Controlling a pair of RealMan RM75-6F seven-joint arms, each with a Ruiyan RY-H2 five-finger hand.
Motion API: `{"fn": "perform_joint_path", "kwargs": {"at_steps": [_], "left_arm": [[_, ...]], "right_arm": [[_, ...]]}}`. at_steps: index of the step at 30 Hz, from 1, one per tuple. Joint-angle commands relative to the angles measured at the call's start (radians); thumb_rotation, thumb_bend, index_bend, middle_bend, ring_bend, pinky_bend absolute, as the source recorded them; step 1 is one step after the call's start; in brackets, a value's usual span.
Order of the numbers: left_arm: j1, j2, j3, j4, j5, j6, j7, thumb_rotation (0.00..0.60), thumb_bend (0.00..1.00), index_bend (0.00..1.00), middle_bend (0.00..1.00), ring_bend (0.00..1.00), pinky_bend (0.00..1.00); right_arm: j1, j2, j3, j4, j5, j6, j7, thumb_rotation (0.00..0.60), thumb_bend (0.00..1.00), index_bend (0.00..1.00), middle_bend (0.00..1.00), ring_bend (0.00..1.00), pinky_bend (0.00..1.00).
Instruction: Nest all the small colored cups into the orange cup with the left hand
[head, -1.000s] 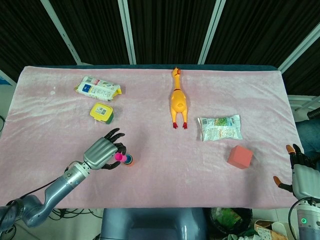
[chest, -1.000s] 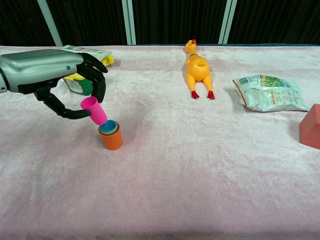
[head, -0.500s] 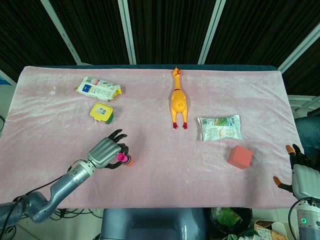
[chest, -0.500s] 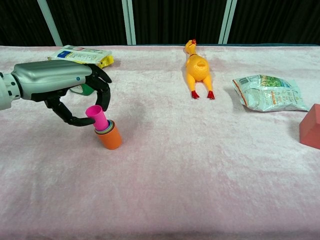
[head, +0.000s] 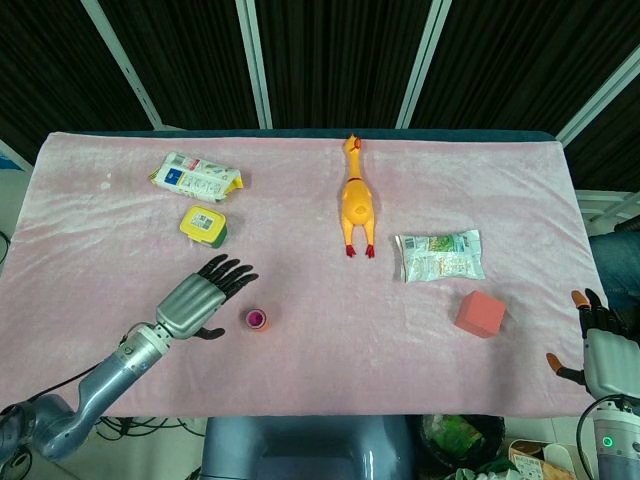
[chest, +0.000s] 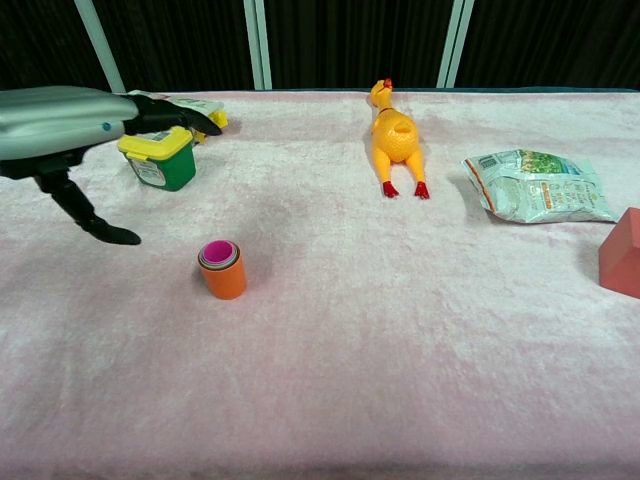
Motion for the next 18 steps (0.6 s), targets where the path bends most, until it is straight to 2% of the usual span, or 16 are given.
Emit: {"fn": "perform_joint_path", "kwargs": {"at_steps": [1,4,7,12,18], "left_arm": [[0.125,0.07,0.043,-0.057,0.034,0.177,0.135,0.6,0.14,0.07,0.06,0.0,0.0],[0.218,0.113,0.082,-0.066,0.056,0.294,0.138,0.6,0.14,0.07,0.06,0.0,0.0],[0.305,0.164,0.12,-0.071,0.046,0.377,0.067,0.6,0.13,0.07,0.06,0.0,0.0],[0.399,0.207,0.153,-0.031,0.05,0.451,-0.116,0.6,0.13,0.06,0.04,0.0,0.0],[0.451,0.185,0.16,0.055,0.079,0.5,-0.238,0.6,0.13,0.06,0.03,0.0,0.0]], "right_arm": [[0.0,-0.001,-0.001,0.0,-0.002,0.001,-0.001,0.6,0.14,0.0,0.02,0.11,0.16],[0.0,-0.003,-0.003,0.003,-0.014,0.008,-0.003,0.6,0.14,0.0,0.02,0.11,0.16],[0.0,-0.005,-0.005,0.007,-0.03,0.016,-0.002,0.6,0.14,0.0,0.02,0.11,0.16],[-0.004,-0.013,-0.014,0.022,-0.085,0.043,0.004,0.6,0.14,0.0,0.02,0.11,0.16],[-0.005,-0.018,-0.021,0.034,-0.111,0.052,0.008,0.6,0.14,0.0,0.02,0.11,0.16]]}}
